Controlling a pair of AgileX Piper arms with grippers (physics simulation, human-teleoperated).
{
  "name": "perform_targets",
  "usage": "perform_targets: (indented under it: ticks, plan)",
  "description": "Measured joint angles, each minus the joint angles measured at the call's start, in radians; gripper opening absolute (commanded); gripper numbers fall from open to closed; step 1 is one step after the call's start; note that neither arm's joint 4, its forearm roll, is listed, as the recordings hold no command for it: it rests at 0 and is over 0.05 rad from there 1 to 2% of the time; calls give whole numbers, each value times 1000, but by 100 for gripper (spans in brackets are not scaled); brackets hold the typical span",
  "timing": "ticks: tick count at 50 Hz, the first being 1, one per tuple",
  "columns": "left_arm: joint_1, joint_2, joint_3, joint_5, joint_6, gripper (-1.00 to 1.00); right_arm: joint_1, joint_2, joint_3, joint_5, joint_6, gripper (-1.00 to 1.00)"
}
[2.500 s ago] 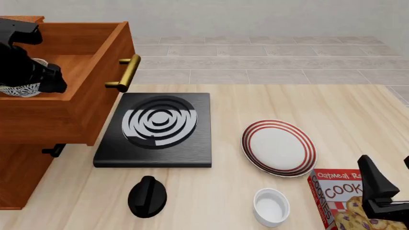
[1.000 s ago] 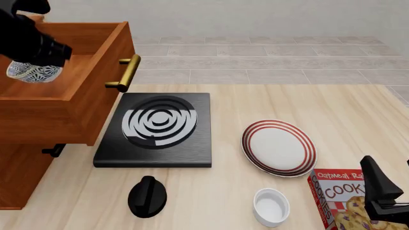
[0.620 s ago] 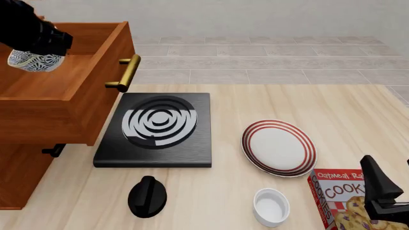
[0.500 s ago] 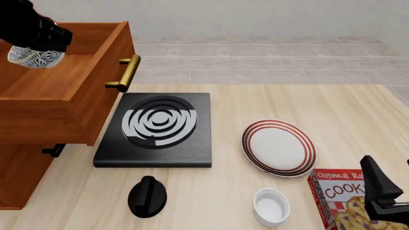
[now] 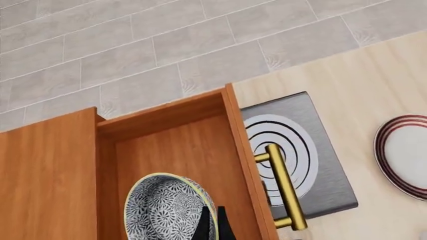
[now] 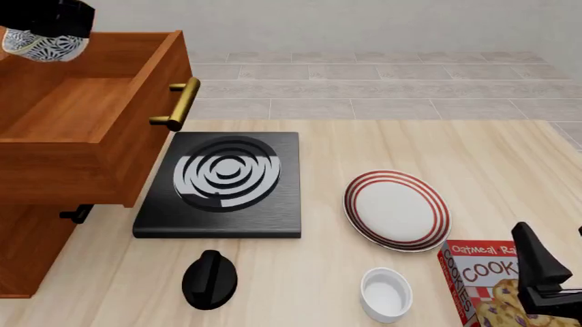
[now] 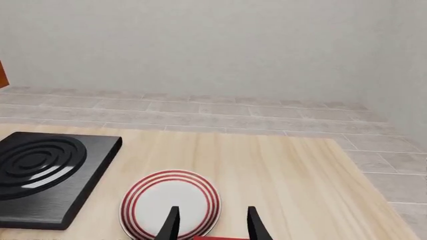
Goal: Pick the akita bowl in the top layer of the wooden cabinet and place it on the plate.
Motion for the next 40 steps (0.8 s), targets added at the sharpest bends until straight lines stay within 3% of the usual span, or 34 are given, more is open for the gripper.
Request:
perform_targets:
  ticks: [40]
  plan:
    - [-124,7,-92,-36,15,-100,1,-1,-4,-1,-4,100]
